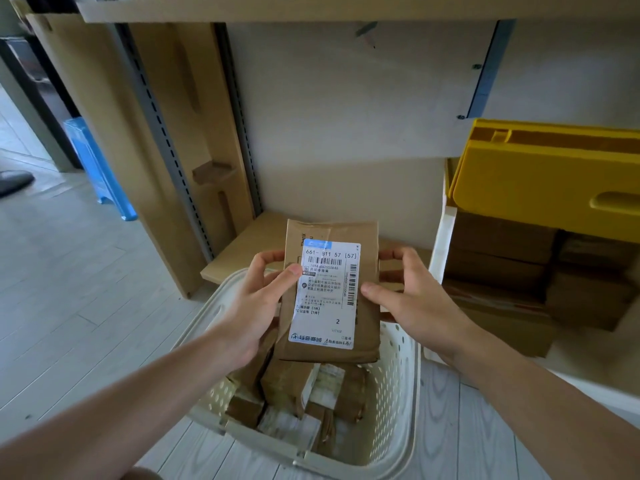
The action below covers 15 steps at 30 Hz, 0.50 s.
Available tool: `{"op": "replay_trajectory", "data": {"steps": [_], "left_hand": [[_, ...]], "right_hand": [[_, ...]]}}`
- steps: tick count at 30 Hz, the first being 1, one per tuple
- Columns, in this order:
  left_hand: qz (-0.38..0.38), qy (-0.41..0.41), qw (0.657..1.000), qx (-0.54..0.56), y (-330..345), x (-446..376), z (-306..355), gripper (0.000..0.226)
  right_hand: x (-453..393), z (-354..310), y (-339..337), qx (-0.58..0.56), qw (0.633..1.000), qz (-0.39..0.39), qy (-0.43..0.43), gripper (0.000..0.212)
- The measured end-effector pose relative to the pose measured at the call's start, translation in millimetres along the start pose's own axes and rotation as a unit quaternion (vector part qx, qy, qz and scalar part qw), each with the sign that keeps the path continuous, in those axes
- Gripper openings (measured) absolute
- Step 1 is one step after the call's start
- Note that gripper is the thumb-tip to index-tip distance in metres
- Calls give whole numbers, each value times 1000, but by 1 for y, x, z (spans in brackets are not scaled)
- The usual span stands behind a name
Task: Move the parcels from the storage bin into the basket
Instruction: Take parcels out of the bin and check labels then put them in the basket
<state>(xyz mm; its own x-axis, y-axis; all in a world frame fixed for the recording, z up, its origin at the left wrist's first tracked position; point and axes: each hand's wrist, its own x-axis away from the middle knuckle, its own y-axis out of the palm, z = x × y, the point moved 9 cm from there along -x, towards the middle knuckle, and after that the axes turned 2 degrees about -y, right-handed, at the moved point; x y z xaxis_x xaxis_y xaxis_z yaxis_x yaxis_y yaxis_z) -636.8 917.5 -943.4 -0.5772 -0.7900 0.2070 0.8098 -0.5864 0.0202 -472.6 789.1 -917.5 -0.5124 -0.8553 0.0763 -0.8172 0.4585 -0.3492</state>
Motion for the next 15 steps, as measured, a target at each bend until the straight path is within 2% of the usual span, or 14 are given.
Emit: {"op": "replay_trajectory", "data": {"steps": [4,8,10,12,15], "left_hand": [[6,-5,1000,-27,-2,-6,-8,22],[21,-34,993,-115,-8,-18,-27,41],[24,-48,986,-155,-7,-22,-36,50],[16,-60,979,-195,-3,-27,-46,56],[0,-82,965,-247,5,-39,-67,63]], "right_hand": [[0,-3,3,48,999,-12,-4,39],[-2,1,8,119,993,-23,-8,68],[-6,10,15,152,988,-40,0,72],[-11,22,25,167,983,-69,16,69],[-18,44,46,152,980,-119,54,53]]}}
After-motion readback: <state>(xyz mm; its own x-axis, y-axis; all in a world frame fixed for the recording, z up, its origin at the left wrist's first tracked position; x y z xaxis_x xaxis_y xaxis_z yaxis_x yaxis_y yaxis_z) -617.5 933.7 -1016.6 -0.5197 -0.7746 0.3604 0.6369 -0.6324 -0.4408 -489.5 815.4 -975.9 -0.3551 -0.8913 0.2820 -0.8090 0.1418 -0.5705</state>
